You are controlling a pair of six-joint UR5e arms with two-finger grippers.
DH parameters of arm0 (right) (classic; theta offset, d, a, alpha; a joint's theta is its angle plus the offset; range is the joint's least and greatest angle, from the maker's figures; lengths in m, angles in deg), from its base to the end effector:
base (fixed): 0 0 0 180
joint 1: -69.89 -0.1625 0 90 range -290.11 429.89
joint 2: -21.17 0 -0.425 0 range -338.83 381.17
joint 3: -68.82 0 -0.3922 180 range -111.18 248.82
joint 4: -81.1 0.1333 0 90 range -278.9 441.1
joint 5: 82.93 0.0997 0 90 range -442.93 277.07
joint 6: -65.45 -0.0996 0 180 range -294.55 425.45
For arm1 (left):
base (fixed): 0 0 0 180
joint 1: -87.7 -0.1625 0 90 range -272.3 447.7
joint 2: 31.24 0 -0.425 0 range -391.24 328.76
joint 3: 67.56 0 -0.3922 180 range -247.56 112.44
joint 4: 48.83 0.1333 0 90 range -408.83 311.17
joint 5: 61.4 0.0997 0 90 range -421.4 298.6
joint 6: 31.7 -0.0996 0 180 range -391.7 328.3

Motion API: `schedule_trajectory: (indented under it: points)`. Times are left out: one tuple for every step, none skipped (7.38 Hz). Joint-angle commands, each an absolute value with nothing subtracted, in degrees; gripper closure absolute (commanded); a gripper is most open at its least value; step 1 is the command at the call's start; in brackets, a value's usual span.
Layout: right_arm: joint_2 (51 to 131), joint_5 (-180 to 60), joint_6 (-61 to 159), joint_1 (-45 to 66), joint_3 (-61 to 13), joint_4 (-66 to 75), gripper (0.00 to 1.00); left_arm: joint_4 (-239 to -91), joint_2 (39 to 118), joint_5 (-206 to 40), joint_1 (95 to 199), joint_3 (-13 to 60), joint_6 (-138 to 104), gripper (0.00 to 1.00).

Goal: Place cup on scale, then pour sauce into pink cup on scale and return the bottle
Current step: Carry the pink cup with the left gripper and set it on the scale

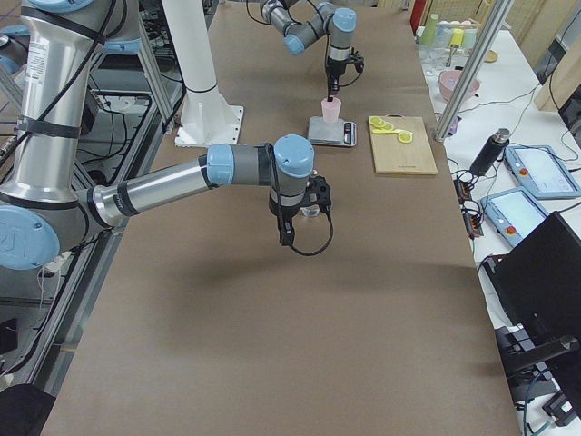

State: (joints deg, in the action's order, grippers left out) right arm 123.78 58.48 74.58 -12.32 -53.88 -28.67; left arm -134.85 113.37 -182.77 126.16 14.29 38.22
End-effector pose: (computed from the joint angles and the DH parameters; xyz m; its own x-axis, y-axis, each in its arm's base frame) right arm 0.0040 -0.3796 0.5041 0.5881 -0.2450 0.7708 0.2318 0.9641 0.1295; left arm 0.5347 -0.5288 0.1197 0.6302 -0.1262 -0.7661 0.0419 0.9908 -0.1287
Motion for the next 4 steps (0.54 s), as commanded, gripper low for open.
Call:
schedule_trajectory:
  points:
    - [123.74,58.49,74.51,-12.28,-53.97,-28.58,0.00,-138.99,113.69,-182.51,125.06,10.76,38.34,1.00]
    - [123.74,58.49,74.42,-12.28,-53.97,-28.58,0.00,-139.52,113.69,-182.51,124.88,10.75,38.26,1.00]
    - [123.74,58.49,74.16,-12.28,-53.97,-28.58,0.00,-139.53,113.69,-182.51,124.88,10.75,38.00,0.84]
    - [123.65,58.49,74.07,-12.28,-53.88,-28.58,0.00,-139.27,113.69,-182.51,124.88,10.93,37.91,0.03]
